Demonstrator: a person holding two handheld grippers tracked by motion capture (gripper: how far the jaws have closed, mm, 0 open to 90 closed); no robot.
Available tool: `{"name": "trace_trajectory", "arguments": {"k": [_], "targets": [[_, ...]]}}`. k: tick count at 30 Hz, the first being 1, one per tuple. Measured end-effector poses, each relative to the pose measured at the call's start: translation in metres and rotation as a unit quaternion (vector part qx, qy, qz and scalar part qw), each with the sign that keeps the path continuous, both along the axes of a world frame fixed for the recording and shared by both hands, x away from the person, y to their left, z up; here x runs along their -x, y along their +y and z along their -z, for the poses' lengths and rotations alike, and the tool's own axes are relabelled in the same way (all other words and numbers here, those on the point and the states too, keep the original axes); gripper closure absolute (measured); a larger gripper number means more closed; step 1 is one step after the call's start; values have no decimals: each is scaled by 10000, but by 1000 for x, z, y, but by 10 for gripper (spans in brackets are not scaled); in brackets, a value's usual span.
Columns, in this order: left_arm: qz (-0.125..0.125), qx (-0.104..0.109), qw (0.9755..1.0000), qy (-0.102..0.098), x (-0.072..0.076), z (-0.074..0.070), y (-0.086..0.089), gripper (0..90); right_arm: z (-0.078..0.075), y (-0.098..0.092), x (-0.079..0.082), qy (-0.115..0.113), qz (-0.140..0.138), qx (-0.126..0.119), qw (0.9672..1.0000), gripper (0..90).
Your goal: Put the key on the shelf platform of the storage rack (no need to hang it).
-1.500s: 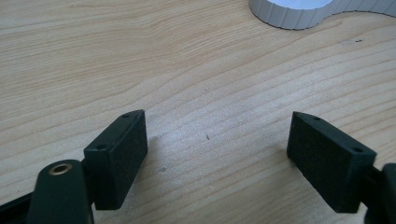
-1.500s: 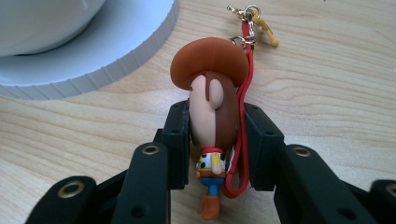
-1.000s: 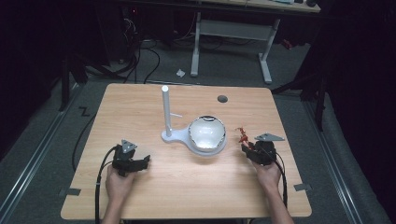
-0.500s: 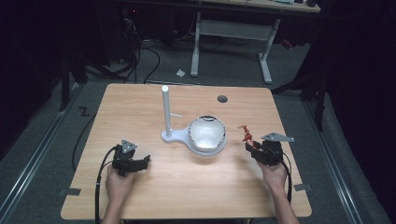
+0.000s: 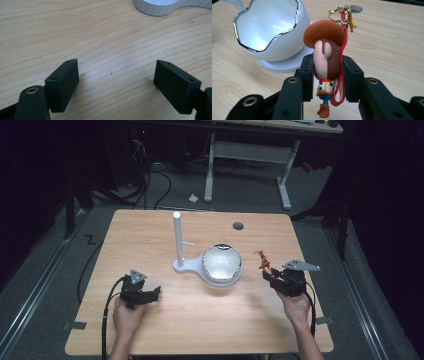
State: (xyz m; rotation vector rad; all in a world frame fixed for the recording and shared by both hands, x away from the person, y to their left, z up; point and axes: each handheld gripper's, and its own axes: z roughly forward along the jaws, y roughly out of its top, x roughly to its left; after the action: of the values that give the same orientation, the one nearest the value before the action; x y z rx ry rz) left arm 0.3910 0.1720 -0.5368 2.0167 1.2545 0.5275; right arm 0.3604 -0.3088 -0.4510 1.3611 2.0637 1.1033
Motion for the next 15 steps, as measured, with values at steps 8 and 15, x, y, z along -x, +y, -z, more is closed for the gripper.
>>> {"name": "trace_trajectory", "arguments": {"k": [8,15], "targets": [[1,5,10000,8,0,0,0,208,-11,4,3,-91,-141,-41,9999,662],[0,1,10000,0,0,0,0,208,-19,8,4,-149,-258,-105,9995,662]]}}
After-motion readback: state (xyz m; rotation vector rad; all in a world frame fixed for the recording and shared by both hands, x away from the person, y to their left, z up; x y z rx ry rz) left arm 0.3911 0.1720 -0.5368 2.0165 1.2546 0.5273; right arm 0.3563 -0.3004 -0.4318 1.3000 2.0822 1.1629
